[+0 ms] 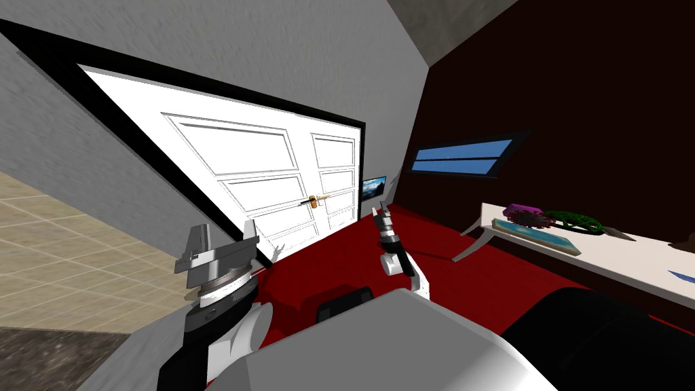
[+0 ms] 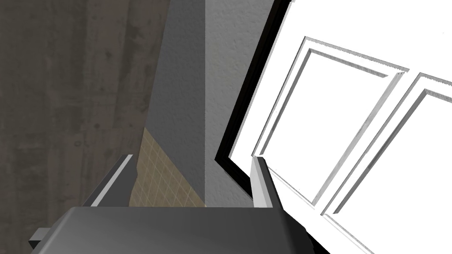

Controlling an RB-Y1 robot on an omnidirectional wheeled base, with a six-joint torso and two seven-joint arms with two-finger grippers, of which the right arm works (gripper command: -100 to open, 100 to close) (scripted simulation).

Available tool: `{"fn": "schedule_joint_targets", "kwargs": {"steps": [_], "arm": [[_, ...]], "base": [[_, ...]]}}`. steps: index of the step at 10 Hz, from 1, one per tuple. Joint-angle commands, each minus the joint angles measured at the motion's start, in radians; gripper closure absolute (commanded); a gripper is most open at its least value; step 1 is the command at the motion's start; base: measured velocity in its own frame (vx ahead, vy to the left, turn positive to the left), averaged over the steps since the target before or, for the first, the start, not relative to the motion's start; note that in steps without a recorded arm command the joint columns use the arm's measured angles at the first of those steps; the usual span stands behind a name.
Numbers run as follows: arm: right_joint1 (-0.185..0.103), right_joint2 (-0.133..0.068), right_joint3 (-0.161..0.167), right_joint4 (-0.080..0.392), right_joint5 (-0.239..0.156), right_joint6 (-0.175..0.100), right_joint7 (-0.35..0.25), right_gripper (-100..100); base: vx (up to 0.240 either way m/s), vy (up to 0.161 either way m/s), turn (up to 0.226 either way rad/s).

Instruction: Pull the door open

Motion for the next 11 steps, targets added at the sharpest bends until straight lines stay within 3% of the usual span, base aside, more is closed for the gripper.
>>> {"fn": "schedule_joint_targets", "kwargs": {"steps": [1, 4, 5, 7, 8, 11], "arm": [[-0.031, -0.011, 0.0, 0.05, 0.008, 0.0, -0.014, -100], [-0.086, -0.032, 0.002, 0.14, 0.024, -0.006, -0.039, -100], [-0.086, -0.032, 0.002, 0.149, 0.024, -0.006, -0.039, -100], [-0.124, -0.045, 0.003, 0.208, 0.036, -0.01, -0.057, -100], [-0.124, -0.045, 0.003, 0.218, 0.036, -0.01, -0.057, -100], [-0.184, -0.065, 0.005, 0.322, 0.053, -0.016, -0.085, -100]], "base": [[0.102, 0.069, 0.025], [0.097, 0.063, 0.029], [0.062, 0.051, 0.009], [0.069, 0.047, 0.026], [0.064, 0.044, 0.009], [0.082, 0.059, 0.032]]}}
